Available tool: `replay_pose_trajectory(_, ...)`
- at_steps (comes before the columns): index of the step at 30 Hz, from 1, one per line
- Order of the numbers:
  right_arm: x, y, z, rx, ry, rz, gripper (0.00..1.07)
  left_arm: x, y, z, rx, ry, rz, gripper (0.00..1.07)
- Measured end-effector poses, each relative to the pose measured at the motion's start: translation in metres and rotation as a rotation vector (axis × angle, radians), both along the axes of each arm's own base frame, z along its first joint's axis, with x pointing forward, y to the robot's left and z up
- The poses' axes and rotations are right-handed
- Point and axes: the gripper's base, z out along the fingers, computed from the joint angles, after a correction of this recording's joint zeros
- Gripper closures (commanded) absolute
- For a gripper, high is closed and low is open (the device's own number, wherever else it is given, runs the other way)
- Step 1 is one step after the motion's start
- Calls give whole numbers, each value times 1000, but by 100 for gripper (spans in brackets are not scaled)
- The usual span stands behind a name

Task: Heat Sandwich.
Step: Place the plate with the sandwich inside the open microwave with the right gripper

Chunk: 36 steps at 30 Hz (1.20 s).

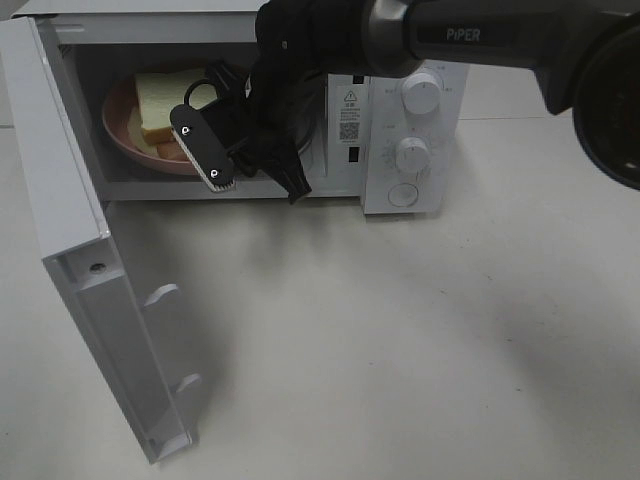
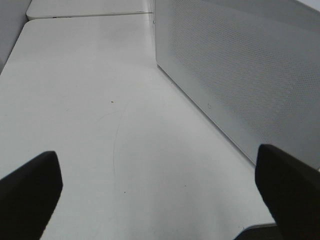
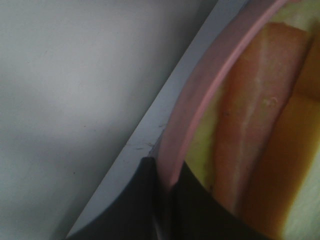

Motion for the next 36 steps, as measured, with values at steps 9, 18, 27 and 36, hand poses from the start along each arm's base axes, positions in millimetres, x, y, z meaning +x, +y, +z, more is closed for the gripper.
replay_pose_trajectory(9, 13, 6, -9, 7, -8, -70, 107, 0, 0, 0, 0, 0, 0, 9)
replay_pose_trajectory(18, 23, 12, -18, 28, -11, -105, 107, 0, 0, 0, 0, 0, 0, 9)
replay_pose_trajectory(27, 32, 12, -21, 62, -25, -136, 99, 0, 0, 0, 1, 0, 1, 9)
replay_pose_trajectory(36, 33, 13, -23, 82, -34, -148, 62, 0, 0, 0, 1, 0, 1, 9)
